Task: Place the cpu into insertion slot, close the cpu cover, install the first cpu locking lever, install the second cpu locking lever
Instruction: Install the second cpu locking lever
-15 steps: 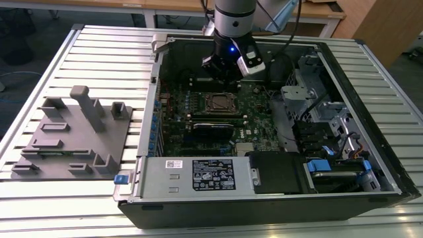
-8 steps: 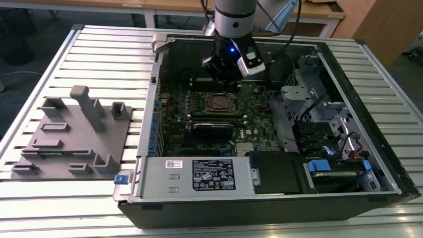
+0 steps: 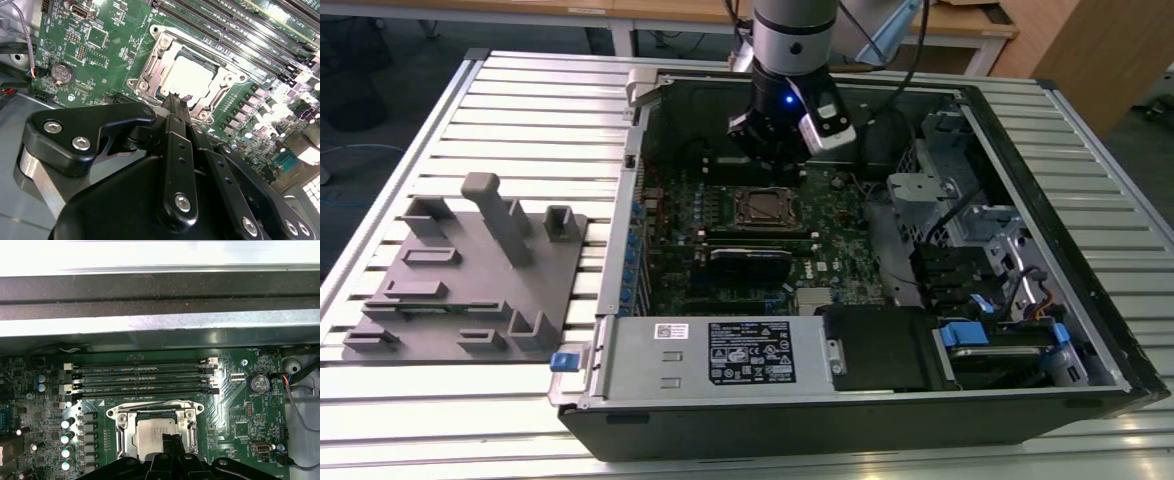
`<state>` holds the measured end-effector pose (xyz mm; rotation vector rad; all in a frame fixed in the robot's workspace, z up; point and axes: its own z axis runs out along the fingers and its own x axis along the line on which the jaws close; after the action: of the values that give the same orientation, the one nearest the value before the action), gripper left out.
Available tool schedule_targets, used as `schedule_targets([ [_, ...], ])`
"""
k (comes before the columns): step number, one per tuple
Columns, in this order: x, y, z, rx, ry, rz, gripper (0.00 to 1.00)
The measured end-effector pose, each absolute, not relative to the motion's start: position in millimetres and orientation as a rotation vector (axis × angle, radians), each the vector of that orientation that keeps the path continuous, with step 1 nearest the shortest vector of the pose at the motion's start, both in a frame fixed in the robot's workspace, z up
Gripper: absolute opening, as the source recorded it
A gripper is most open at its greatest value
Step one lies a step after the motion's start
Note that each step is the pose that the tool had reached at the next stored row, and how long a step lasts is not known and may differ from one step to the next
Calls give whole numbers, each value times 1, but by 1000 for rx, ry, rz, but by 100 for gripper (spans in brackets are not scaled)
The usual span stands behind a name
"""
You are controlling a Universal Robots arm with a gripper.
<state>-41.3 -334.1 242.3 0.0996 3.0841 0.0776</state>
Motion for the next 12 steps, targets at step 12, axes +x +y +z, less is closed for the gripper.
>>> schedule_targets([
  [12,-41,-334,255,100,3084,77,10],
])
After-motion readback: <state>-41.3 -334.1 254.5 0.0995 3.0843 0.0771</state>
